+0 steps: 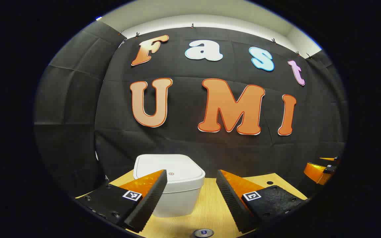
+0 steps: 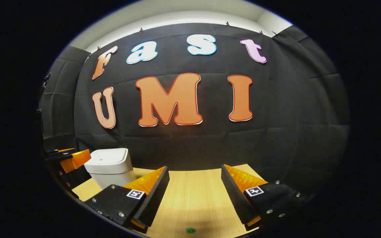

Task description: Press the lid of the desktop garbage bin to open it, pick up the crumpled paper on the desktop and throw it into the bin, then pick up the pop can on the desktop and drop it into the bin, and finally close the garbage bin lid.

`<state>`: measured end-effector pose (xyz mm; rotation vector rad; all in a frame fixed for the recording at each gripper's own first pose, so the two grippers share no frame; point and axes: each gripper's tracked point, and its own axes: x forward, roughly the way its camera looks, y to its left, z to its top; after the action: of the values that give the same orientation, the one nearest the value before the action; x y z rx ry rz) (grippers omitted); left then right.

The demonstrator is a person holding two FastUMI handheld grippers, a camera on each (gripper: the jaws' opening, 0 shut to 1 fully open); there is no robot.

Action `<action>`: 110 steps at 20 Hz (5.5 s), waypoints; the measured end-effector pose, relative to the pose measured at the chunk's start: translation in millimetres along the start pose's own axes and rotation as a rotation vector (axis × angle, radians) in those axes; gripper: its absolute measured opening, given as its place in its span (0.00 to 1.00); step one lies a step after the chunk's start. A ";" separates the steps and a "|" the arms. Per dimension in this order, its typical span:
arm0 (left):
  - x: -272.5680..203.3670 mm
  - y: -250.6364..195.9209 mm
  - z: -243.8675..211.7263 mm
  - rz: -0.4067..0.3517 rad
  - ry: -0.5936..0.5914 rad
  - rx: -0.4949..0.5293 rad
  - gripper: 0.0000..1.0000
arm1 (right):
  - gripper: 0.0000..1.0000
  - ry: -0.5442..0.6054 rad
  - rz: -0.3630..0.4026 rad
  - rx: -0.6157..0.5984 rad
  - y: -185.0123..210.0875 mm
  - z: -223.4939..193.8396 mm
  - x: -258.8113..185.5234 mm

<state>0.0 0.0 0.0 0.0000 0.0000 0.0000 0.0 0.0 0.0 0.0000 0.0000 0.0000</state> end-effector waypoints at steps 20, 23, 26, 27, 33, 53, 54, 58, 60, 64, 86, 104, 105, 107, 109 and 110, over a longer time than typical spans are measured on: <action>11.8 -3.4 0.5 -0.068 0.028 -0.008 0.94 | 0.94 -0.026 0.001 -0.019 10.6 10.0 -1.3; 14.3 8.1 6.7 -0.034 0.016 -0.003 0.94 | 0.94 -0.029 0.000 -0.019 9.8 12.8 -0.5; 13.6 8.6 6.8 -0.033 0.013 0.009 0.94 | 0.94 -0.027 -0.001 -0.022 10.7 12.1 0.2; 14.2 10.3 8.6 -0.032 0.013 0.012 0.94 | 0.94 -0.026 0.001 -0.024 11.7 12.1 0.4; 17.2 16.1 12.5 -0.024 0.007 0.026 0.94 | 0.94 -0.022 0.008 -0.031 15.2 10.8 2.3; 27.3 16.5 13.7 -0.035 0.010 0.041 0.94 | 0.94 -0.009 0.005 -0.040 15.2 9.7 10.8; 27.2 17.3 12.5 -0.033 0.010 0.041 0.94 | 0.94 -0.009 0.004 -0.039 15.0 9.3 11.0; 26.7 14.6 12.9 -0.049 0.009 0.036 0.92 | 0.94 -0.009 -0.002 -0.039 11.6 9.2 10.3; 26.6 15.5 16.0 -0.043 0.004 0.042 0.77 | 0.94 -0.008 -0.006 -0.035 9.3 8.7 10.9; 29.1 14.7 13.9 -0.054 0.019 0.063 0.38 | 0.94 0.000 -0.007 -0.023 8.2 7.4 11.3; 124.3 66.4 -44.0 -0.202 0.498 0.094 0.00 | 0.94 0.034 0.128 -0.043 43.2 13.0 30.4; 131.1 75.6 -61.1 -0.168 0.477 0.078 0.00 | 0.94 0.073 0.125 -0.024 47.5 1.5 29.5; 132.8 80.5 -58.4 -0.125 0.461 0.083 0.01 | 0.94 0.069 0.123 -0.021 46.0 4.9 29.8; 127.7 90.2 -36.0 -0.057 0.381 0.094 0.00 | 0.94 0.057 0.114 -0.018 41.8 9.4 27.7; 117.7 91.8 0.3 -0.026 0.252 0.104 0.01 | 0.94 0.049 0.103 -0.009 38.3 11.4 27.2; 109.2 88.9 22.4 -0.030 0.172 0.102 0.01 | 0.94 0.050 0.100 -0.004 37.2 12.0 26.8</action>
<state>109.2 88.9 22.4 0.1020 0.1719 -0.0303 26.8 37.2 12.0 -0.0035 0.0500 0.1000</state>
